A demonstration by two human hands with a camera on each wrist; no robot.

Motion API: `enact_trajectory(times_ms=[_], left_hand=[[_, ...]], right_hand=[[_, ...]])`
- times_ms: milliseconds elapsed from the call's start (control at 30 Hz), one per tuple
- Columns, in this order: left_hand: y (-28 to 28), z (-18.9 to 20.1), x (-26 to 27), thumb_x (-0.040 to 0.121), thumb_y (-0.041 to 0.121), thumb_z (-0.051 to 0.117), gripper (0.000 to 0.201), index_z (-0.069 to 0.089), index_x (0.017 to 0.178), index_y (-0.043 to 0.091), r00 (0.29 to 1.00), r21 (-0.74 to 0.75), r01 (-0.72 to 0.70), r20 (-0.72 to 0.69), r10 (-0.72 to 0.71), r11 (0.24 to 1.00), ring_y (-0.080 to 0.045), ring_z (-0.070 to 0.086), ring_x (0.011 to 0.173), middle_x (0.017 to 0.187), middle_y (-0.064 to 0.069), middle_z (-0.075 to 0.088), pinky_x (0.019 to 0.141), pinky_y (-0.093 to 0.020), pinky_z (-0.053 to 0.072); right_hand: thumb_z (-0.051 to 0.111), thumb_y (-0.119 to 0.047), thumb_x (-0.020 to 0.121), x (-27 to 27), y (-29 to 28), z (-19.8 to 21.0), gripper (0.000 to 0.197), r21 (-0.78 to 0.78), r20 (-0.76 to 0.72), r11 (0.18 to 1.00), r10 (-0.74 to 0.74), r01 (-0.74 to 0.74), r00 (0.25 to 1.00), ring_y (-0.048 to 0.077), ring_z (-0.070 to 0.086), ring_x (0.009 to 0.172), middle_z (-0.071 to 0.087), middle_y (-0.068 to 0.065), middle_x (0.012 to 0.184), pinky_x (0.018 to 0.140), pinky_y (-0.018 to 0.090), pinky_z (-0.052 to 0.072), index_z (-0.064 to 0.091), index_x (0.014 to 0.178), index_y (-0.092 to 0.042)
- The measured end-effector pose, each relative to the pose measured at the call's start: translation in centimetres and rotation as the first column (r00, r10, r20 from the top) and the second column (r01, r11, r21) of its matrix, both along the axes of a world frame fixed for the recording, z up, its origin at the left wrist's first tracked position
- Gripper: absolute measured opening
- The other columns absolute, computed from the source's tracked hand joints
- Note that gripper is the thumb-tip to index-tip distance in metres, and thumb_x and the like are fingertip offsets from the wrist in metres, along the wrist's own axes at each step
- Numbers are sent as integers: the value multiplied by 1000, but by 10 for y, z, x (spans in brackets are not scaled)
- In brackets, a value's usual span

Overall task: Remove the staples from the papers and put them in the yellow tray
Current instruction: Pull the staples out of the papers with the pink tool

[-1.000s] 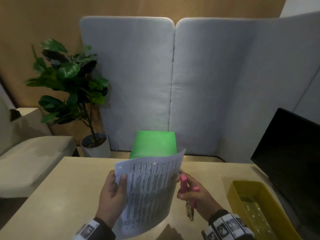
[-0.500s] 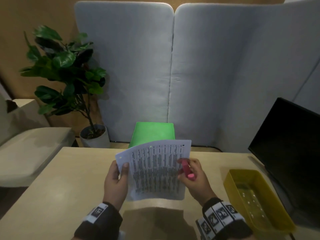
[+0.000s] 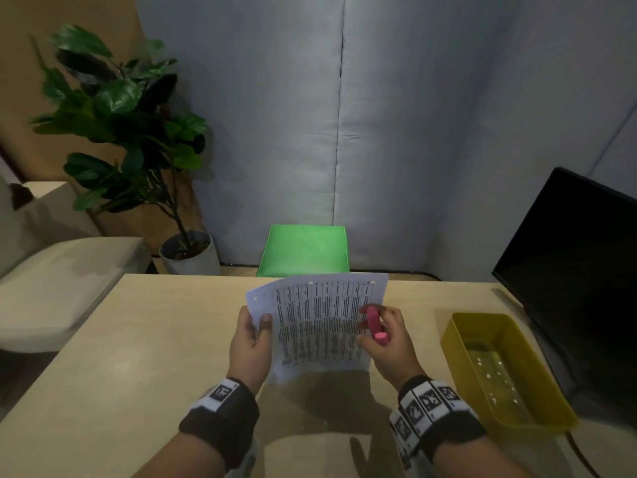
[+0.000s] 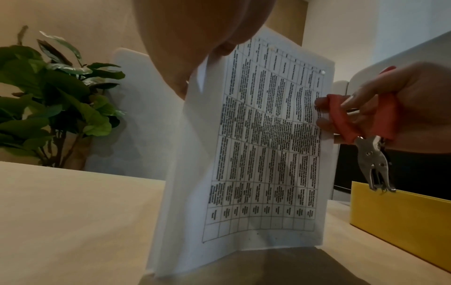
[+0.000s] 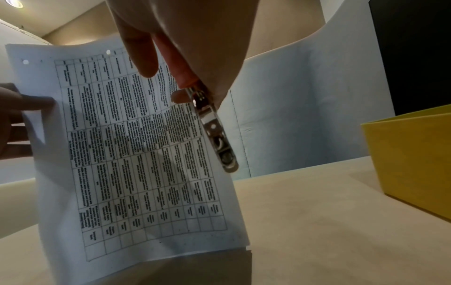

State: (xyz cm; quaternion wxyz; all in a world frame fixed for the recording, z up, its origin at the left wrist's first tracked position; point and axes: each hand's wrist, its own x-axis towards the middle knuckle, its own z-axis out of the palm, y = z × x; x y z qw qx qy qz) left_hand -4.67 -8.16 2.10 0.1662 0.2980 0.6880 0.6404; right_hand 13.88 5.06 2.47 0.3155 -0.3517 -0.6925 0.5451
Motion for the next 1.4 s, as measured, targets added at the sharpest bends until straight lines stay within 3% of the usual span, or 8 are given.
enact_trajectory(times_ms=[333, 400, 500, 567, 767, 900, 1167, 1400], left_hand=[[-1, -9, 7, 96, 13, 46, 18, 45, 102, 30, 993, -66, 74, 92, -68, 995, -19, 62, 94, 99, 7, 61, 68, -23, 54], [-3, -15, 6, 91, 33, 54, 20, 43, 108, 32, 992, -69, 102, 75, -97, 992, -15, 63, 100, 105, 6, 62, 76, -26, 53], [-8, -27, 0, 63, 84, 45, 71, 41, 112, 33, 995, -120, 97, -15, -100, 988, 6, 63, 89, 104, 12, 60, 68, -13, 50], [-10, -31, -3, 59, 91, 37, 86, 41, 114, 25, 995, -149, 62, -65, -73, 987, 3, 60, 87, 101, 14, 59, 66, -15, 47], [-15, 0, -15, 97, 14, 42, 8, 42, 104, 11, 994, -254, -88, -83, 70, 963, -19, 55, 75, 88, -4, 55, 55, -18, 37], [-27, 11, -44, 97, 11, 40, 20, 43, 117, 8, 986, -259, -159, -92, 139, 953, -20, 58, 83, 104, -7, 60, 61, -24, 43], [-64, 22, -107, 98, 10, 39, 32, 42, 130, 8, 977, -353, -213, -53, 208, 911, -18, 54, 92, 107, -3, 55, 66, -21, 41], [-94, 5, -166, 95, 8, 44, 30, 41, 125, 6, 958, -461, -274, -58, 280, 844, -22, 51, 87, 121, -18, 57, 72, -28, 38]], right_hand=[[66, -2, 80, 2, -3, -5, 35, 19, 19, 1000, 14, -14, 1000, 12, 59, 94, 46, -2, 120, 80, 21, 53, 59, 110, -20], [64, -1, 82, 2, -6, -8, 34, -11, 29, 1000, 25, -25, 999, 13, 59, 93, 48, 0, 118, 81, 25, 53, 58, 109, -21], [62, 0, 82, 1, -8, -11, 35, -27, 37, 999, 21, -20, 999, 12, 59, 93, 50, -1, 114, 87, 30, 54, 57, 108, -23], [62, 0, 82, 0, -8, -10, 36, -30, 41, 999, 31, -30, 999, 13, 59, 94, 51, -1, 113, 88, 33, 54, 56, 104, -28], [66, -1, 78, -19, -4, 6, 41, 25, 54, 993, 111, -113, 992, 17, 58, 100, 55, -3, 111, 90, 37, 52, 61, 104, -31], [67, -3, 76, -50, -9, 17, 39, -36, 76, 980, 196, -193, 978, 16, 55, 108, 56, -2, 117, 94, 42, 50, 64, 107, -27], [69, -6, 76, -134, -32, 23, 44, -103, 175, 969, 241, -225, 955, 18, 53, 103, 46, 6, 120, 77, 18, 43, 62, 118, -17], [69, -20, 70, -199, -60, -1, 57, -224, 263, 945, 295, -239, 919, 22, 57, 107, 49, 9, 129, 90, 36, 50, 57, 126, -18]])
